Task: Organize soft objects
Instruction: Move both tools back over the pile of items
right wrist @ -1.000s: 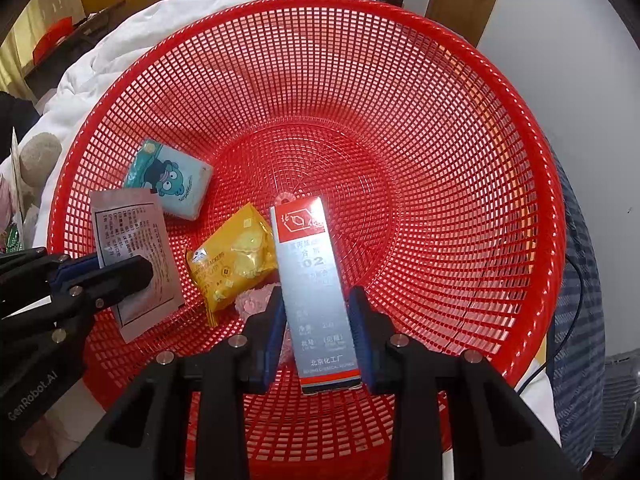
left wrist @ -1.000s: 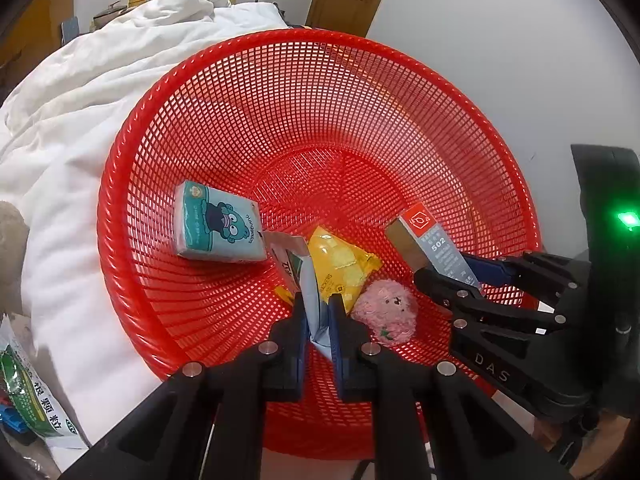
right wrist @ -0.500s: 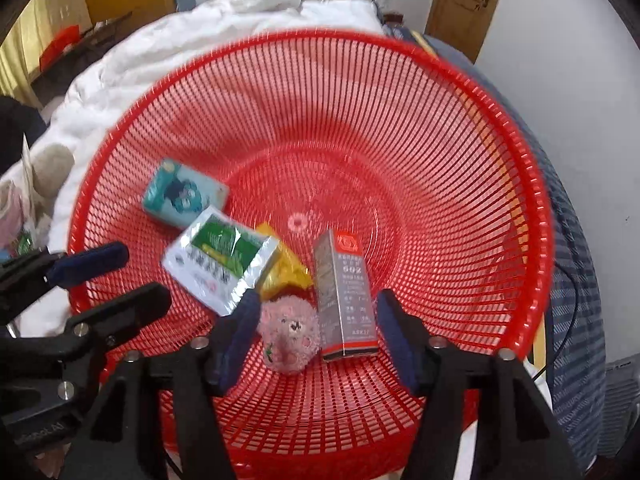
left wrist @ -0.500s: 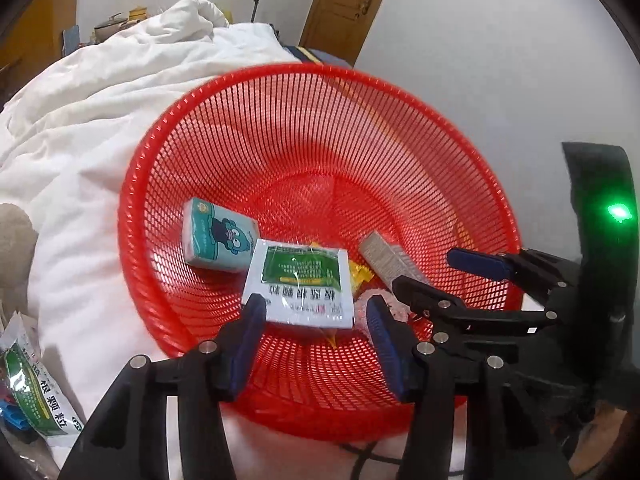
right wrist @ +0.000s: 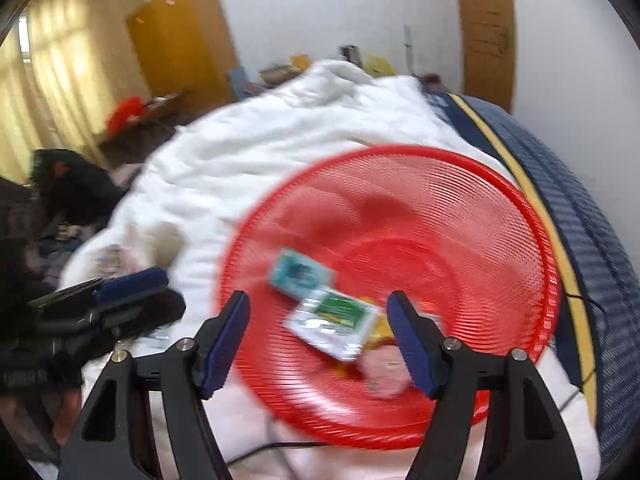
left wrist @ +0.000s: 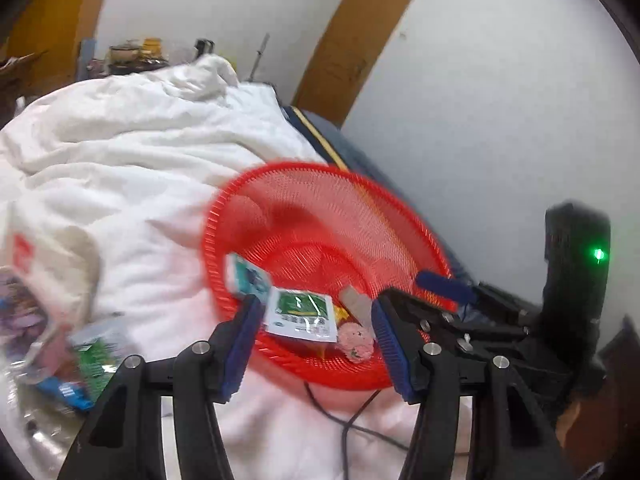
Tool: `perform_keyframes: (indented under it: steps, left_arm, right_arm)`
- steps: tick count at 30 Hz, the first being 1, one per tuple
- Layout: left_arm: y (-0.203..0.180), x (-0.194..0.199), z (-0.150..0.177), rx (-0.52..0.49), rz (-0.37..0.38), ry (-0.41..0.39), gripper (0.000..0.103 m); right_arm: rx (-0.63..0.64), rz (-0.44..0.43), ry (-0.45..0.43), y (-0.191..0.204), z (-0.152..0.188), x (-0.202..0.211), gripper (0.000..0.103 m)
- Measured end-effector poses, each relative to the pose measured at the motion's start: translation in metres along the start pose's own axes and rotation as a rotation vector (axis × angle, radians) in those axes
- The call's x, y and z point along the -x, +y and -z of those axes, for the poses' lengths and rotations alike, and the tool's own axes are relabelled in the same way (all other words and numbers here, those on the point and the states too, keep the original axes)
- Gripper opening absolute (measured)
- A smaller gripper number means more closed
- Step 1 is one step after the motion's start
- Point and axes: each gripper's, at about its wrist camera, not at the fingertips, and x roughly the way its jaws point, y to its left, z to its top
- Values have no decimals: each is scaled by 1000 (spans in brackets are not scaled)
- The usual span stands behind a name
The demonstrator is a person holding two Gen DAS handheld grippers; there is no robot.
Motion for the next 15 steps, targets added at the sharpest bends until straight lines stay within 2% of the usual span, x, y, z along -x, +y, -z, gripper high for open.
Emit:
perform_keyframes:
  steps: [2, 6, 11, 12, 15]
  left_arm:
    - [13, 23, 0, 27, 6, -38, 66]
    - [48, 80, 12, 77, -52, -124, 67]
    - [101, 144, 46, 154, -134, -230, 71]
    - [115, 157, 55, 197, -159, -255, 72]
    - [149, 175, 73, 319, -169, -279, 72]
  right_arm:
    - [24, -80, -3, 24, -2, 7, 72]
    - [56, -215, 42, 66, -4, 7, 73]
    - [137, -222, 104, 119, -16, 3, 73]
    - [147, -228, 114, 126, -19, 2, 73]
    - [179, -223, 152, 151, -26, -15, 76]
